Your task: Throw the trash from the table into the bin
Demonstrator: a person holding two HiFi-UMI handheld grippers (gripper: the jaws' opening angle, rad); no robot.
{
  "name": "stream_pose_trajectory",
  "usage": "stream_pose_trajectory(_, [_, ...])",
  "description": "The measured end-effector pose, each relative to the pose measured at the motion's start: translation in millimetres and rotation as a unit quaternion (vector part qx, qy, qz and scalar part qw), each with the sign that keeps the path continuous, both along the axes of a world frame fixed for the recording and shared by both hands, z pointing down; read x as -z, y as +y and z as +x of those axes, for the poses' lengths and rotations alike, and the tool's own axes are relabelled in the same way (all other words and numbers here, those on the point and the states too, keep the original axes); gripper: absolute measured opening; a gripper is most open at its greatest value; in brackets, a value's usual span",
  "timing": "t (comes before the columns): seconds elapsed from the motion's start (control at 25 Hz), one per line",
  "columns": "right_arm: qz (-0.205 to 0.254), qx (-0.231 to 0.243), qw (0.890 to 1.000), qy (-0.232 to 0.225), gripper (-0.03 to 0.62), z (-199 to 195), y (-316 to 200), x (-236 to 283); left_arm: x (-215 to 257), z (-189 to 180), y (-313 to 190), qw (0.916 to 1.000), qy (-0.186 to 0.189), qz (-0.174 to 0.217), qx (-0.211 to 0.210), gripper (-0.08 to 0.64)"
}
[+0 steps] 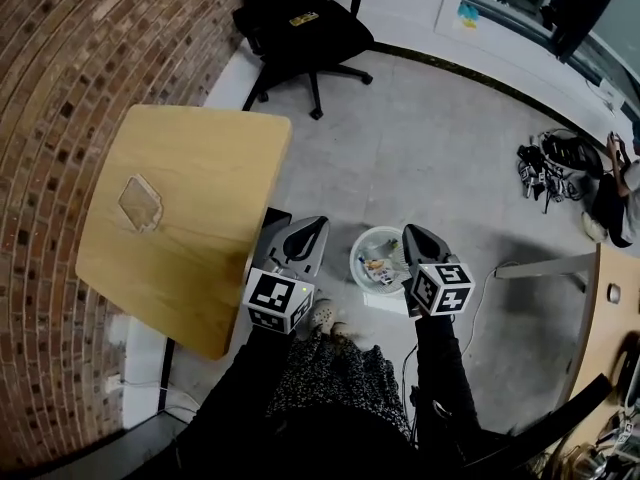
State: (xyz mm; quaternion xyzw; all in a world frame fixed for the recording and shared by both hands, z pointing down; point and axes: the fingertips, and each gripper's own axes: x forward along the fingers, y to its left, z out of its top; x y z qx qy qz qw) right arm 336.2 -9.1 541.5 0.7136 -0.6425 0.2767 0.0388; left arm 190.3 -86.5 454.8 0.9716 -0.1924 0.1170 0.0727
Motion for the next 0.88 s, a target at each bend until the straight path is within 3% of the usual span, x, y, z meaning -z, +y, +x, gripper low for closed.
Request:
stream_pose_trajectory(0.44, [0.060, 0.080, 0.995, 0.020, 0.012, -41.3, -31.1, 78.0, 52.7, -72.5, -3.3, 0.9942, -0.009, 0.041, 0.099, 0.006])
stream_pose_trajectory(0.88, [0.094, 0.189, 0.977, 0.025, 0.012, -143.4, -90.0, 112.7, 83.0, -201.3, -28.0, 0.9682, 0.003, 0.071, 0.240, 0.006])
